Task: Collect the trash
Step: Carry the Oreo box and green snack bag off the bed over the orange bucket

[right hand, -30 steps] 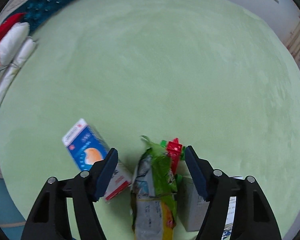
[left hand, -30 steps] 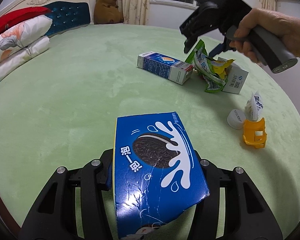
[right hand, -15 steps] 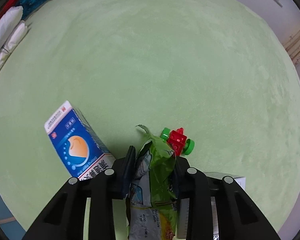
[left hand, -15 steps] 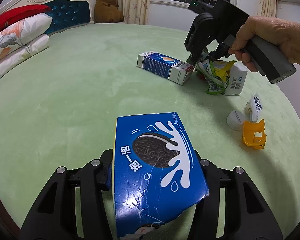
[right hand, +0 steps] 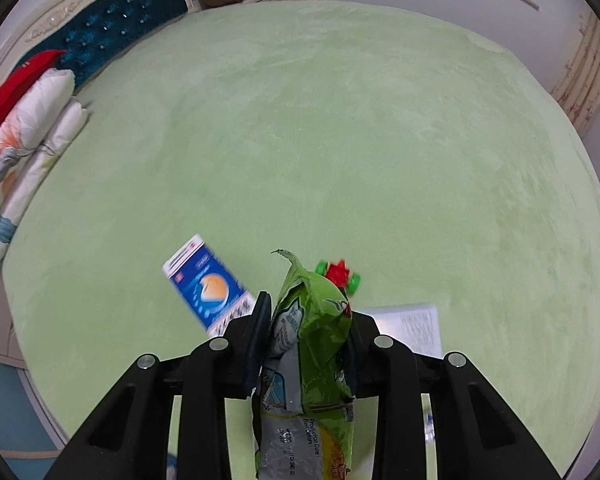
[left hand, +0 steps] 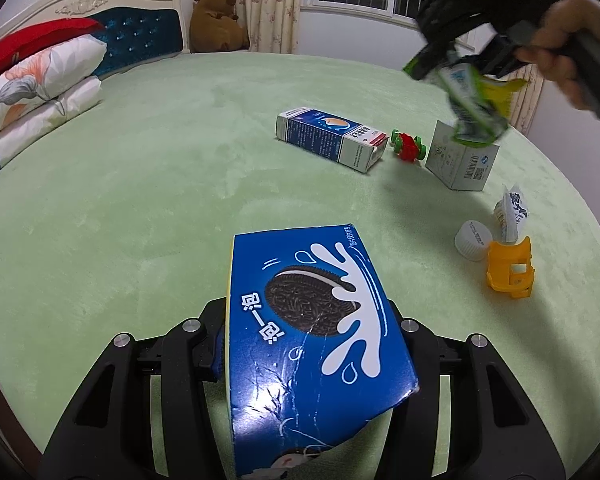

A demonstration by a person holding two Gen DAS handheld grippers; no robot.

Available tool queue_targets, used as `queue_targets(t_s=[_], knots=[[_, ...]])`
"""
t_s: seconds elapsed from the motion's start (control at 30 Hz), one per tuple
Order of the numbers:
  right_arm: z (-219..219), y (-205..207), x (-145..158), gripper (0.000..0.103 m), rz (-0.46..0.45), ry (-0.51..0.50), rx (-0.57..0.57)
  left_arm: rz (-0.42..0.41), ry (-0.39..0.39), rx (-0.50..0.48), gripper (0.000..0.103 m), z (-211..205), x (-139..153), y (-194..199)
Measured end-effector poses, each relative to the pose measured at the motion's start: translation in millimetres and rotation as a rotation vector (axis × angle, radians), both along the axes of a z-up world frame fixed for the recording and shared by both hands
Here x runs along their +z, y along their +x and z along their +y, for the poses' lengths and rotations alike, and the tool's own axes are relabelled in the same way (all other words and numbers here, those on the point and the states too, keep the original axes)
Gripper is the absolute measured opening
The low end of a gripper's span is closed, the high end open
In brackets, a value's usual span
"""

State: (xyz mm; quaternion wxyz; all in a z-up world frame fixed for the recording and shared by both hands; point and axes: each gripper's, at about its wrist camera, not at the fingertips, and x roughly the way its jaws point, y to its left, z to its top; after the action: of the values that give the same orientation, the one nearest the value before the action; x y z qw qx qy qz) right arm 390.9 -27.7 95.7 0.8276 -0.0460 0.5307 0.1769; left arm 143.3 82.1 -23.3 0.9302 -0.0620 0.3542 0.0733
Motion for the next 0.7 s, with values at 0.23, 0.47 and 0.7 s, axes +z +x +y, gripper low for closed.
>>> queue_targets(t_s=[0.23,0.47,0.7], knots=[[-59,-75,13,0.032,-0.033,0.047,0.037,-0.018,0.025,-0.009,0.05,-9,8,-7],[-143,-158,6,0.032,-0.08,0.135,-0.035,-0.04,0.06,-0.071,0.05,-36,16,-23],[-207,-249,-13,0.032,-0.13,0.235,-0.112,-0.08,0.113,-0.191,0.05,-75,17,-53]])
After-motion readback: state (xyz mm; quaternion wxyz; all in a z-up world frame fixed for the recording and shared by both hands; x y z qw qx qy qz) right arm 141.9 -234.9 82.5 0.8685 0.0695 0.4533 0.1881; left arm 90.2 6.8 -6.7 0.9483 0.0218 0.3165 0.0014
